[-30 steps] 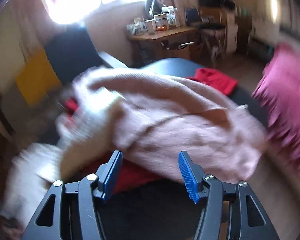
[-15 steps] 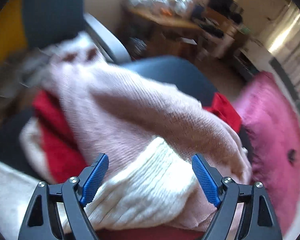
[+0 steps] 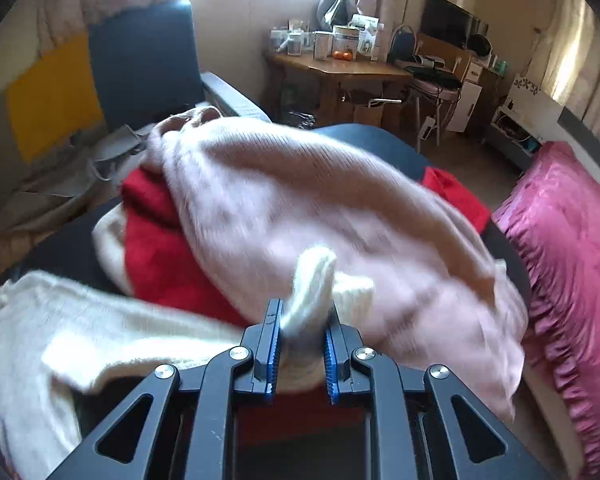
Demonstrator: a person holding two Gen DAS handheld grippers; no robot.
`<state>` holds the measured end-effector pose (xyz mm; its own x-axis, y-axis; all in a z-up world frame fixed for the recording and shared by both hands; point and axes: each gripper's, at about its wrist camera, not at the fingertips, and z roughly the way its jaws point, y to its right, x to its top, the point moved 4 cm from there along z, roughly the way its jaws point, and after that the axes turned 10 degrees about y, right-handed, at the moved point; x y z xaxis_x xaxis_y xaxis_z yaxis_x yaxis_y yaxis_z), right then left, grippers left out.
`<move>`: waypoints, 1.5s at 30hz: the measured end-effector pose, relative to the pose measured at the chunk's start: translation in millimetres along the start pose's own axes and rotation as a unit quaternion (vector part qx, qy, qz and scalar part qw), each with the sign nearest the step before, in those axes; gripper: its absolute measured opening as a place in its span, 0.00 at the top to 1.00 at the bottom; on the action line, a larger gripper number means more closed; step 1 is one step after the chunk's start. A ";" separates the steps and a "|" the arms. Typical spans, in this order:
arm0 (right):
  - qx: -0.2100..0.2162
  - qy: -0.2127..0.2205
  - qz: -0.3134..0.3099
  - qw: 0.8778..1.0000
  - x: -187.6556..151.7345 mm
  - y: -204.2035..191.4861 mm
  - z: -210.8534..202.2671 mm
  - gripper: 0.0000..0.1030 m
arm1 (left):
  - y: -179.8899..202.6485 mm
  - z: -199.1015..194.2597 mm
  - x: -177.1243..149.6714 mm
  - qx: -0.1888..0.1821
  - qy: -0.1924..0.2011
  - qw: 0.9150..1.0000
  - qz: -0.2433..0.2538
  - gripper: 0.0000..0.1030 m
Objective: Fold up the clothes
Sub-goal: 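Pull the grasped sleeve out straight from the sweater body with the right gripper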
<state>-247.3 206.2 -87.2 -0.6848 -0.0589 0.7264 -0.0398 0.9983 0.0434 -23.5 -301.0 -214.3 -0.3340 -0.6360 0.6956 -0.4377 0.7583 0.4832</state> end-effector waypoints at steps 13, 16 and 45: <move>0.047 0.035 -0.078 0.995 -69.0 15.3 -40.2 0.39 | 14.5 3.7 -2.0 0.050 -0.017 0.997 0.052 0.38; 0.042 0.030 -0.154 0.987 -56.5 -10.5 -11.3 0.36 | 28.0 9.2 5.4 0.074 -0.040 0.993 0.081 0.38; -0.098 0.025 -0.335 0.937 26.1 -30.1 69.0 0.88 | 194.5 171.5 0.0 0.025 -0.087 0.949 0.303 0.32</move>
